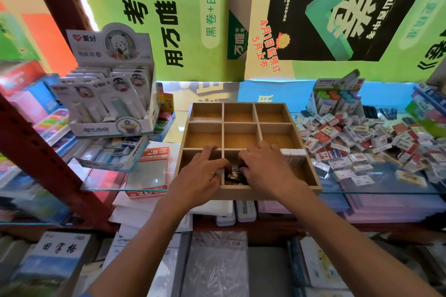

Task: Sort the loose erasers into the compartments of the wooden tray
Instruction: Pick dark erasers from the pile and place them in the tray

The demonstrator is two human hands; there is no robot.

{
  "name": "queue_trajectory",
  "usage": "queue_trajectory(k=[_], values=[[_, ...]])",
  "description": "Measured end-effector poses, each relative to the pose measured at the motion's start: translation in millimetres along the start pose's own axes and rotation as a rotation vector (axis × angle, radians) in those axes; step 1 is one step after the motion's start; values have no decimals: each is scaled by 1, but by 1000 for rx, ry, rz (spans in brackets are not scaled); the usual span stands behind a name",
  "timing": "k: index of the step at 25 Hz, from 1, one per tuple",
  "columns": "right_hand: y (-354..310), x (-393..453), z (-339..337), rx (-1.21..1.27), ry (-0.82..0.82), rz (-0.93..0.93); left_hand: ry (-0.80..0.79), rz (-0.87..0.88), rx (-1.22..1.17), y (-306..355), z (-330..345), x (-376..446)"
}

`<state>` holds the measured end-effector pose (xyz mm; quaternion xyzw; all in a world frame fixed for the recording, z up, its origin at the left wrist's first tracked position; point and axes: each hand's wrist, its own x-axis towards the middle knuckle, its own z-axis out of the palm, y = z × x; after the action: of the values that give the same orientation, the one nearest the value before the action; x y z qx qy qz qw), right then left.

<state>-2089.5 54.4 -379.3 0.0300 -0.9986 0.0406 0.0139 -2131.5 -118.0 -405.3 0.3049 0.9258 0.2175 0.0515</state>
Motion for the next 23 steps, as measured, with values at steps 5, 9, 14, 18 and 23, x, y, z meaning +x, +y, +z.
queue_trajectory(k=[5,9,14,18,23], values=[[1,-1,-9,178,-14,-6,23,-2,8,2,1,-1],[-1,4,-2,122,18,-57,60,8,18,0,3,-3],[3,7,2,37,46,-108,95,34,7,-5,6,-1],[16,8,-9,133,-109,-188,96,32,22,-5,8,0],[14,22,-20,-75,-187,-301,90,23,37,-4,6,0]])
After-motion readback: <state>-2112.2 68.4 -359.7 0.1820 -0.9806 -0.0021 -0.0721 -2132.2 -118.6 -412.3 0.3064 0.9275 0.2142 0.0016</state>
